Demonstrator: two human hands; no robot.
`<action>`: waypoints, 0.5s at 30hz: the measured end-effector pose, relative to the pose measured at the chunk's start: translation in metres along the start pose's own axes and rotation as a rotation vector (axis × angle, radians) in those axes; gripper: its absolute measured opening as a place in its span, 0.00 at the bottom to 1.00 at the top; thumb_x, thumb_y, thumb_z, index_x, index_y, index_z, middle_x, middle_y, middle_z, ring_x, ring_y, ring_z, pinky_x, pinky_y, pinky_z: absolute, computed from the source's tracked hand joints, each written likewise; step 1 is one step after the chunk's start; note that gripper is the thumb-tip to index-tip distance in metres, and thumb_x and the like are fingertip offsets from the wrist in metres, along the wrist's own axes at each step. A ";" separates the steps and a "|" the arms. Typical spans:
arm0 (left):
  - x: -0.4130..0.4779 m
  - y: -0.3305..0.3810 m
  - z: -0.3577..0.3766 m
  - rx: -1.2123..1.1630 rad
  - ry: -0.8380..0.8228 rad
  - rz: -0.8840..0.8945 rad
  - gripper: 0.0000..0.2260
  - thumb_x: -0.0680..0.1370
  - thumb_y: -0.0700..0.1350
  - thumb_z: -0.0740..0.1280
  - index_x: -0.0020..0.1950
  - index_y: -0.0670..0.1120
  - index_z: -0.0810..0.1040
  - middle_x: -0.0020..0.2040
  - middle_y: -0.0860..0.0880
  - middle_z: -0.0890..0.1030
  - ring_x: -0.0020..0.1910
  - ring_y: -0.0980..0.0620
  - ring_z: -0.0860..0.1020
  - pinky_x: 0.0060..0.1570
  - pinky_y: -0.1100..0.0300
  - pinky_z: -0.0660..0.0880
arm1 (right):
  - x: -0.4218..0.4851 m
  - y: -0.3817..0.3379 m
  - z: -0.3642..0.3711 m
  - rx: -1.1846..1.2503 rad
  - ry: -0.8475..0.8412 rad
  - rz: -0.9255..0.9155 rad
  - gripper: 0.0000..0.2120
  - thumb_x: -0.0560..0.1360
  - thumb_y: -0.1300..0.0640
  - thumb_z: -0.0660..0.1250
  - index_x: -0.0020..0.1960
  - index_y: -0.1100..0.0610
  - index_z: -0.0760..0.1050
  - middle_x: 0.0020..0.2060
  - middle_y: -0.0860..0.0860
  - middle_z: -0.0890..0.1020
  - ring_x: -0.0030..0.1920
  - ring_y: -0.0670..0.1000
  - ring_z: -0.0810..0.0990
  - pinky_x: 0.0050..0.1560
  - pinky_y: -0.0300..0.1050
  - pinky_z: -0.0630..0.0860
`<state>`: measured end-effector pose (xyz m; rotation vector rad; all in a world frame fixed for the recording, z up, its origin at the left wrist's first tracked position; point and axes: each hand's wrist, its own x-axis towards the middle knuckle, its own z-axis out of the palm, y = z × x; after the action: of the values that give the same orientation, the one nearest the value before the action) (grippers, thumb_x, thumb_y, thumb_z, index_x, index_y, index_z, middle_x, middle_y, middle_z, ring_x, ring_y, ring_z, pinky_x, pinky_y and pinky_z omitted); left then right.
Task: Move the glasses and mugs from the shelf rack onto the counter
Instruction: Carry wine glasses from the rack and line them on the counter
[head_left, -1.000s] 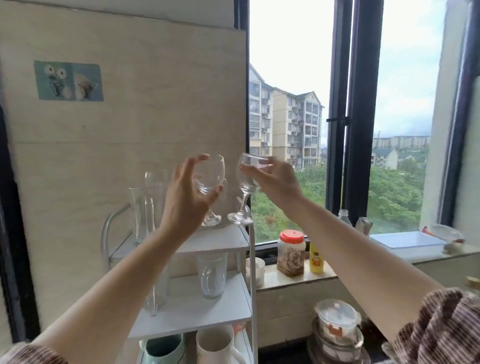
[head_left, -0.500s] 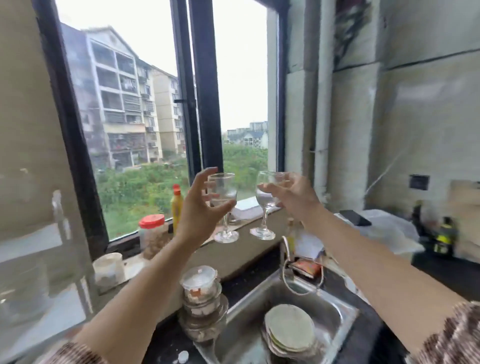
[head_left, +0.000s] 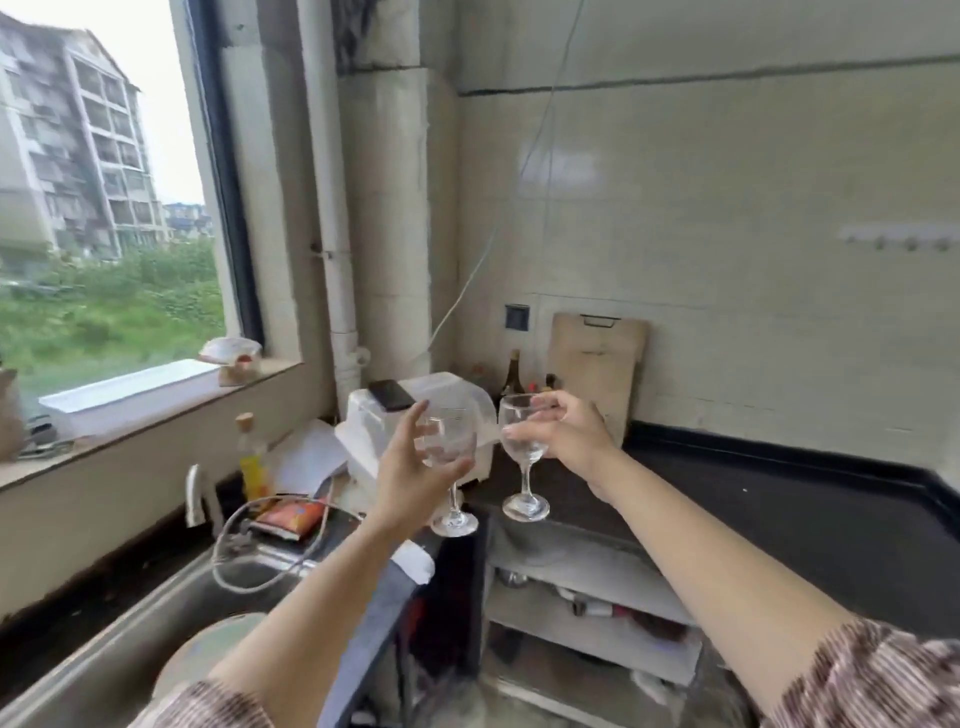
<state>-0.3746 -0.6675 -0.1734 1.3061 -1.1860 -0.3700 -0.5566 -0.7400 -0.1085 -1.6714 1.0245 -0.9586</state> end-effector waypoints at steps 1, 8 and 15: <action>0.008 -0.005 0.028 -0.011 -0.024 -0.020 0.36 0.67 0.41 0.78 0.70 0.57 0.65 0.55 0.59 0.75 0.44 0.62 0.81 0.42 0.63 0.80 | 0.007 0.013 -0.021 -0.005 0.026 0.025 0.29 0.63 0.56 0.81 0.60 0.59 0.75 0.53 0.55 0.81 0.53 0.52 0.80 0.59 0.54 0.77; 0.067 -0.034 0.190 0.015 -0.245 -0.016 0.37 0.67 0.45 0.77 0.73 0.52 0.65 0.62 0.52 0.75 0.53 0.54 0.79 0.52 0.52 0.79 | 0.070 0.091 -0.139 -0.031 0.194 0.132 0.27 0.60 0.56 0.81 0.57 0.56 0.75 0.51 0.53 0.82 0.53 0.53 0.81 0.60 0.57 0.77; 0.168 -0.085 0.345 -0.021 -0.384 -0.020 0.36 0.68 0.45 0.77 0.73 0.54 0.64 0.62 0.50 0.76 0.52 0.57 0.78 0.49 0.62 0.76 | 0.188 0.165 -0.244 -0.030 0.358 0.195 0.28 0.61 0.59 0.81 0.58 0.58 0.76 0.48 0.54 0.84 0.50 0.52 0.83 0.57 0.52 0.78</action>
<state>-0.5561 -1.0109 -0.2321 1.2630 -1.4839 -0.6678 -0.7485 -1.0250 -0.1727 -1.4202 1.4164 -1.1389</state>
